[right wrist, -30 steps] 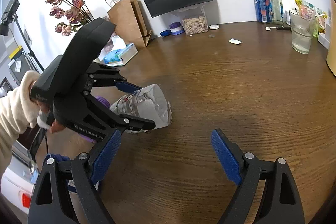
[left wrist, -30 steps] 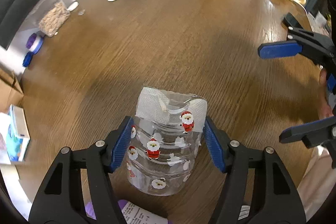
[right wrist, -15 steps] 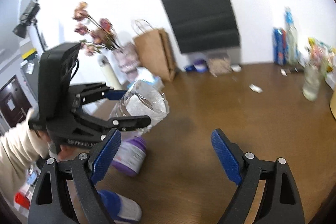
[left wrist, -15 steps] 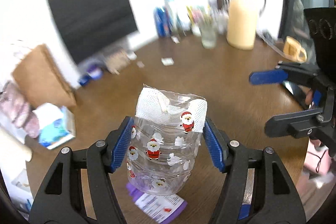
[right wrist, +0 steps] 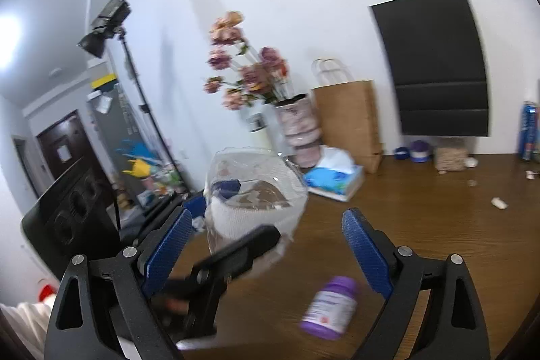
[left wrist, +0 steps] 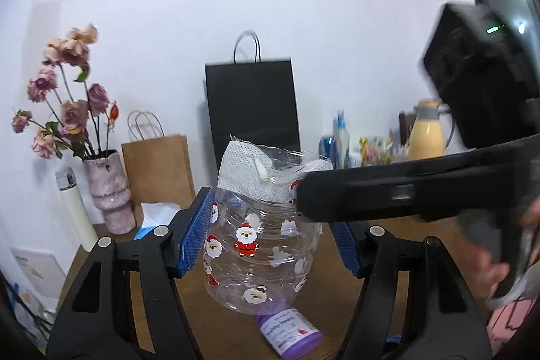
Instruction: Flip cup upright
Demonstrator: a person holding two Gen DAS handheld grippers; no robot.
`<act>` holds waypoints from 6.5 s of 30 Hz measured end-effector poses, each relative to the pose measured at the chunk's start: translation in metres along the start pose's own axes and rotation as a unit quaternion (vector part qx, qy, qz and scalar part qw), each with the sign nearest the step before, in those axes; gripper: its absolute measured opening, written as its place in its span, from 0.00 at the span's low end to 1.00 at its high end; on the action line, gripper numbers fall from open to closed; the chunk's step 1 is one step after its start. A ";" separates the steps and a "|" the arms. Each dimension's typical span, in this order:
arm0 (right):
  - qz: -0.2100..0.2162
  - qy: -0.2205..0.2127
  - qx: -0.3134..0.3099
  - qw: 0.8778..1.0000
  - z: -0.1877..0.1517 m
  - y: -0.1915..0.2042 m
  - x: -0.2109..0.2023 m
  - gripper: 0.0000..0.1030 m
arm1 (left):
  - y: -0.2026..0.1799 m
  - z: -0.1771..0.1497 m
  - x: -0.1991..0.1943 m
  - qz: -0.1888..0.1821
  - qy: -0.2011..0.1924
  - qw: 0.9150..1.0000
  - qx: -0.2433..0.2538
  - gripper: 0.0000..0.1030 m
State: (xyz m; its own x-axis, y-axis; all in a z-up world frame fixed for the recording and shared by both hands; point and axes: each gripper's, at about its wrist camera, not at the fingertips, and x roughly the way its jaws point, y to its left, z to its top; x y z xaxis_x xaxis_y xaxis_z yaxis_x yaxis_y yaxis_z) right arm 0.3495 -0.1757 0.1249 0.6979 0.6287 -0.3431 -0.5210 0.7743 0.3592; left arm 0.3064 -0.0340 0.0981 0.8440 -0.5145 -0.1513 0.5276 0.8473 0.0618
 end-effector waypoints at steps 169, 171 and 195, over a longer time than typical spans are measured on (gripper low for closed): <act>-0.228 -0.094 -0.045 0.968 -0.278 0.116 -0.235 0.92 | -0.156 -0.127 -0.286 0.232 -0.017 0.972 -0.043 1.00; -0.228 -0.094 -0.045 0.968 -0.278 0.116 -0.235 0.92 | -0.156 -0.127 -0.286 0.230 -0.016 0.972 -0.043 1.00; -0.229 -0.096 -0.051 0.967 -0.279 0.115 -0.234 0.92 | -0.158 -0.121 -0.289 0.229 -0.019 0.973 -0.039 1.00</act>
State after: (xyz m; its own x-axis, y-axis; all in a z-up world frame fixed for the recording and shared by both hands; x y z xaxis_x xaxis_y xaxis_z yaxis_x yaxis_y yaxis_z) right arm -0.0111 -0.2134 0.0041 0.9402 0.2003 -0.2755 -0.1744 0.9778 0.1159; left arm -0.0322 -0.0035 0.0122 0.9924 -0.0850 -0.0890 0.0887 0.9953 0.0386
